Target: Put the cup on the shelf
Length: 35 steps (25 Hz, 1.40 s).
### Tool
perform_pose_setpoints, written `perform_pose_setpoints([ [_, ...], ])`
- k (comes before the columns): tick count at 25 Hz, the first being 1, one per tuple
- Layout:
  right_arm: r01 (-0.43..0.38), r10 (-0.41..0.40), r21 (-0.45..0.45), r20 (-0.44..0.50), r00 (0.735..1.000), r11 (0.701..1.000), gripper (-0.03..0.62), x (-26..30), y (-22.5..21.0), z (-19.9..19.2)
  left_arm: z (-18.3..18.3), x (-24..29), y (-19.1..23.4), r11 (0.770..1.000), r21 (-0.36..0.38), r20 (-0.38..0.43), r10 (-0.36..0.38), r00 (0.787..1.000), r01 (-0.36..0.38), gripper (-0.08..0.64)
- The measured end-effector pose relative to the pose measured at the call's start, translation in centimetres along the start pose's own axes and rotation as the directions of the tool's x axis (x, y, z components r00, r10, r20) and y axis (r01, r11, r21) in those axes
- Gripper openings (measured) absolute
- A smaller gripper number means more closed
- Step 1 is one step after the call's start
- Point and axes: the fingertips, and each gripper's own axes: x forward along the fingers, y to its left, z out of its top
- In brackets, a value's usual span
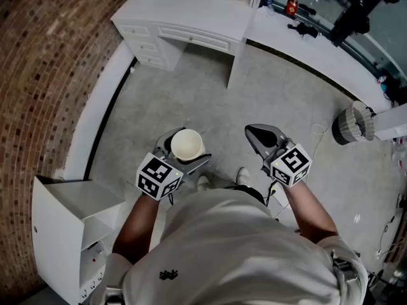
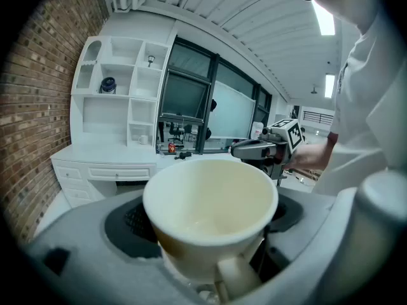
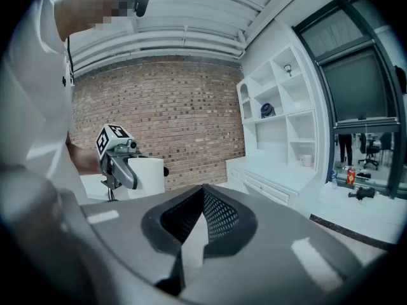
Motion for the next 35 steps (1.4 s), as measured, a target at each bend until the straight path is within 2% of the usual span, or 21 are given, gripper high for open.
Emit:
perform_pose_setpoints([
  [8, 0.012, -0.012, 0.022, -0.015, 1.000, 1.000, 0.009, 1.5, 3.1, 0.2, -1.2, -1.8, 1.3, 0.999, -0.002, 0.002, -0.040, 0.999, 0.040, 0.442],
  [15, 0.013, -0.012, 0.033, -0.011, 1.000, 0.999, 0.011, 2.3, 1.6, 0.5, 0.0, 0.6, 3.4, 0.999, 0.012, -0.007, -0.051, 0.999, 0.051, 0.442],
  [21, -0.002, 0.002, 0.031, 0.008, 1.000, 1.000, 0.011, 4.6, -3.7, 1.0, 2.9, 4.5, 7.3, 1.000, 0.018, -0.013, -0.024, 1.000, 0.024, 0.442],
  [29, -0.043, 0.043, 0.021, 0.018, 0.999, 0.999, 0.011, 6.9, -13.7, 3.2, 10.3, 12.1, 12.5, 0.999, 0.032, -0.012, 0.008, 1.000, -0.007, 0.442],
  [35, -0.050, 0.050, 0.022, 0.028, 0.998, 0.998, 0.011, 7.3, -20.9, 4.1, 14.5, 17.7, 15.7, 0.999, 0.032, -0.010, 0.030, 1.000, -0.030, 0.442],
])
